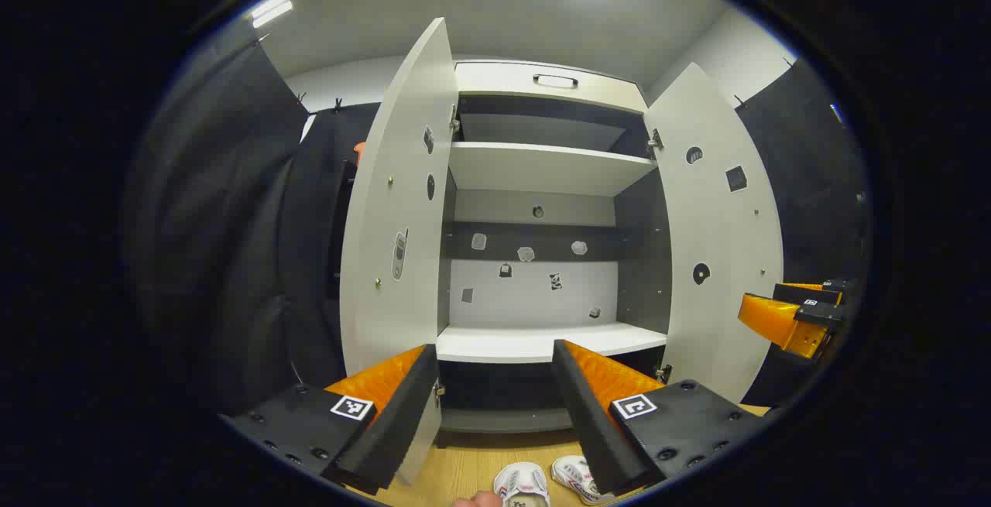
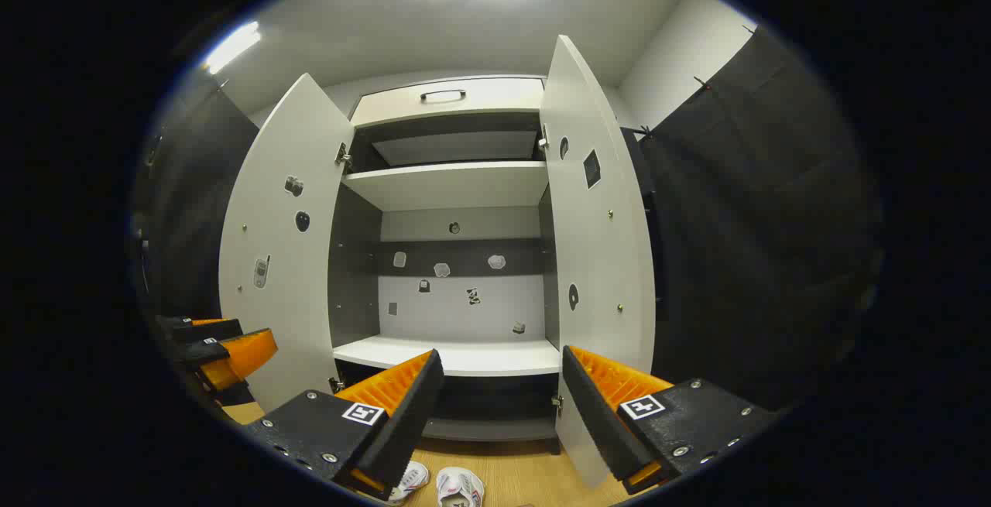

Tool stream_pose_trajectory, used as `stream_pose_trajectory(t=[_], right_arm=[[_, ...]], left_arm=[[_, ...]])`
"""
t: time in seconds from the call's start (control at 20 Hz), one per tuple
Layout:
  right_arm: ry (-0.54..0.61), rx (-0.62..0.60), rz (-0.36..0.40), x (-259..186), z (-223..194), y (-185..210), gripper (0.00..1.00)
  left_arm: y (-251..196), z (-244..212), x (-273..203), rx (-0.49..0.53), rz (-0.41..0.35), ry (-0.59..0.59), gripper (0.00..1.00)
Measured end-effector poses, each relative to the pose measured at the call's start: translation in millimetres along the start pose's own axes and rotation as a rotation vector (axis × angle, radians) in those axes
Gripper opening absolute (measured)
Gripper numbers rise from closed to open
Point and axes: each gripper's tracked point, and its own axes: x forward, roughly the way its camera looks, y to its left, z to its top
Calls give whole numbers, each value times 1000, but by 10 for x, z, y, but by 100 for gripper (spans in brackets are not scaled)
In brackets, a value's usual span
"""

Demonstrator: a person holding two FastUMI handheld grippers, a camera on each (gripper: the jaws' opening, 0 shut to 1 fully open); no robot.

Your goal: Grab one shoe with the right hand and put it into the shoe cabinet, grab the other shoe with the left hand and put it into the shoe cabinet; then close the right door with the right hand and the left door with the left hand.

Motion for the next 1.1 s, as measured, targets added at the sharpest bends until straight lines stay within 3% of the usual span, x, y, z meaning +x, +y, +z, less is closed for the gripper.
stream_pose_trajectory(t=[0.2,0.25,0.65,0.75,0.8,1.1], right_arm=[[7,-20,-2,-26,-30,-11,95],[8,-22,0,-38,-30,-7,95],[2,-15,29,-46,14,72,95],[-1,-25,30,-11,-8,73,95],[9,-33,33,25,-64,80,95],[142,-50,90,207,-842,228,95]], left_arm=[[-15,-18,-19,-9,-1,11,99],[-11,-5,-30,-10,0,9,94],[14,29,-43,-11,12,3,94],[14,44,-44,-15,13,2,99],[9,45,-48,-16,13,0,94],[21,34,-93,-34,21,-1,94]])
